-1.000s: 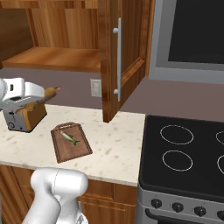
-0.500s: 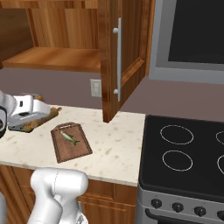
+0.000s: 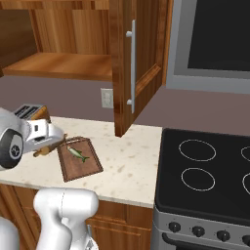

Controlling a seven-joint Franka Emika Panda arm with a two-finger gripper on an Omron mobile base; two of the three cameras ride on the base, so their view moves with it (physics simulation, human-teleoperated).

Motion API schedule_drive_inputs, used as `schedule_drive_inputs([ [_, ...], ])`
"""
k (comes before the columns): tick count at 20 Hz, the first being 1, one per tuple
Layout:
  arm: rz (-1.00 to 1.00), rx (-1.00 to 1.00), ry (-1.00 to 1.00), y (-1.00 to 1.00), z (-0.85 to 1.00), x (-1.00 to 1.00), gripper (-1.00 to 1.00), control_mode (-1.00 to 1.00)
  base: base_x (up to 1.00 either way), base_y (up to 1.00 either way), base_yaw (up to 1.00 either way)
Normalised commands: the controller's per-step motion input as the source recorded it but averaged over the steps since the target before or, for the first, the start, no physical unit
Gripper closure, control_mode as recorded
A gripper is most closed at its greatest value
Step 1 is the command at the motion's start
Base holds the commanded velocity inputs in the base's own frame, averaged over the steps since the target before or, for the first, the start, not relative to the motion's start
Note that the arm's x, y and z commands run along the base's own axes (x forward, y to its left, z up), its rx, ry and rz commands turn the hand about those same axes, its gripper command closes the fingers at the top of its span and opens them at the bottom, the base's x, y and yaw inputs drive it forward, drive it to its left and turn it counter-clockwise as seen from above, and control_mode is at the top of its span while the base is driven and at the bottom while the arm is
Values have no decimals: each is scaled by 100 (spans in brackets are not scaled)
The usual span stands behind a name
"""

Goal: Open the cabinet, retrieve the rolling pin, and place it next to the meat on the cutting board to prepare for tenderizing.

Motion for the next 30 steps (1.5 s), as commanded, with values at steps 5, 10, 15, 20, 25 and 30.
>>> schedule_drive_inputs([
  [5,18,0,10,-6,-27,19,100,-100,0,0,0],
  [10,22,0,12,-1,-26,23,100,-100,0,0,0],
  [15,24,3,9,0,-32,5,100,-100,0,0,0],
  [20,24,7,6,0,-32,1,100,-100,0,0,0],
  [25,20,10,1,0,-18,9,100,-100,0,0,0],
  [30,19,8,0,0,-3,16,100,-100,0,0,0],
])
